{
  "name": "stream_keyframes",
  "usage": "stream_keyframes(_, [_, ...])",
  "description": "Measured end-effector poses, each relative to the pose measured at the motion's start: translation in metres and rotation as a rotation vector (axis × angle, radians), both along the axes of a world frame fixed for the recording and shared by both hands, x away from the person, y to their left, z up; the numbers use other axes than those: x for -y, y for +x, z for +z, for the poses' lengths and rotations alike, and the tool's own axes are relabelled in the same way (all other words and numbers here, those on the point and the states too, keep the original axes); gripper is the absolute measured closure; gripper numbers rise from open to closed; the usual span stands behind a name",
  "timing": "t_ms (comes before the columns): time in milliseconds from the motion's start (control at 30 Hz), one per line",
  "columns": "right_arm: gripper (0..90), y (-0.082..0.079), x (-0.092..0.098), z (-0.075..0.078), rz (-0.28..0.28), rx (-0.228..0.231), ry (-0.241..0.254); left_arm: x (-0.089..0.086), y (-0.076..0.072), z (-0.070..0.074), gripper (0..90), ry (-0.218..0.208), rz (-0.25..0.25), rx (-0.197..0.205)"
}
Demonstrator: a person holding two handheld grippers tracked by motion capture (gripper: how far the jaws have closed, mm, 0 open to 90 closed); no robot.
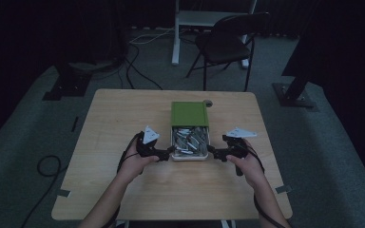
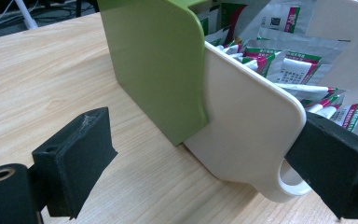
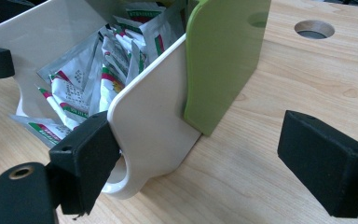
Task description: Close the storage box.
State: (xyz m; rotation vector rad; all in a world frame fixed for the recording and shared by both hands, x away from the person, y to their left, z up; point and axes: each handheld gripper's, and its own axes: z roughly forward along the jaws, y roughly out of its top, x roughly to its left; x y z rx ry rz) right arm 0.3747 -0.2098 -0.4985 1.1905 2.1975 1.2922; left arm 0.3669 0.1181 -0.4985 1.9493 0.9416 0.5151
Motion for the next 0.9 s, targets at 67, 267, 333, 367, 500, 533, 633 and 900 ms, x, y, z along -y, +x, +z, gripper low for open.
stream_keyframes(67, [12.7,0.001,0.000,0.000,-0.002,-0.002,0.000,0.000,0.001,0.001,9.0,0.004,0.001,0.001])
stream_keyframes(267, [12.7,0.006,-0.001,-0.001,-0.019,-0.005,0.009,0.001,0.006,0.000,9.0,-0.001,0.011,0.002])
stream_keyframes(333, [12.7,0.007,-0.001,-0.001,-0.024,-0.004,0.011,0.000,0.007,0.000,9.0,0.000,0.013,0.000])
stream_keyframes(367, [12.7,0.007,-0.001,-0.001,-0.024,-0.004,0.011,0.000,0.007,0.000,9.0,0.000,0.013,0.000])
stream_keyframes(500, [12.7,0.011,-0.002,-0.001,-0.027,-0.006,0.014,0.000,0.012,0.000,9.1,0.001,0.019,0.001])
stream_keyframes(533, [12.7,0.011,-0.002,0.000,-0.028,-0.008,0.014,0.000,0.012,0.000,9.0,0.001,0.019,0.003])
stream_keyframes(633, [12.7,0.013,-0.002,-0.001,-0.030,-0.007,0.015,0.000,0.014,0.000,9.0,-0.002,0.022,0.005])
stream_keyframes(900, [12.7,0.017,-0.004,0.001,-0.040,-0.004,0.006,0.001,0.018,0.001,9.0,0.010,0.032,0.009])
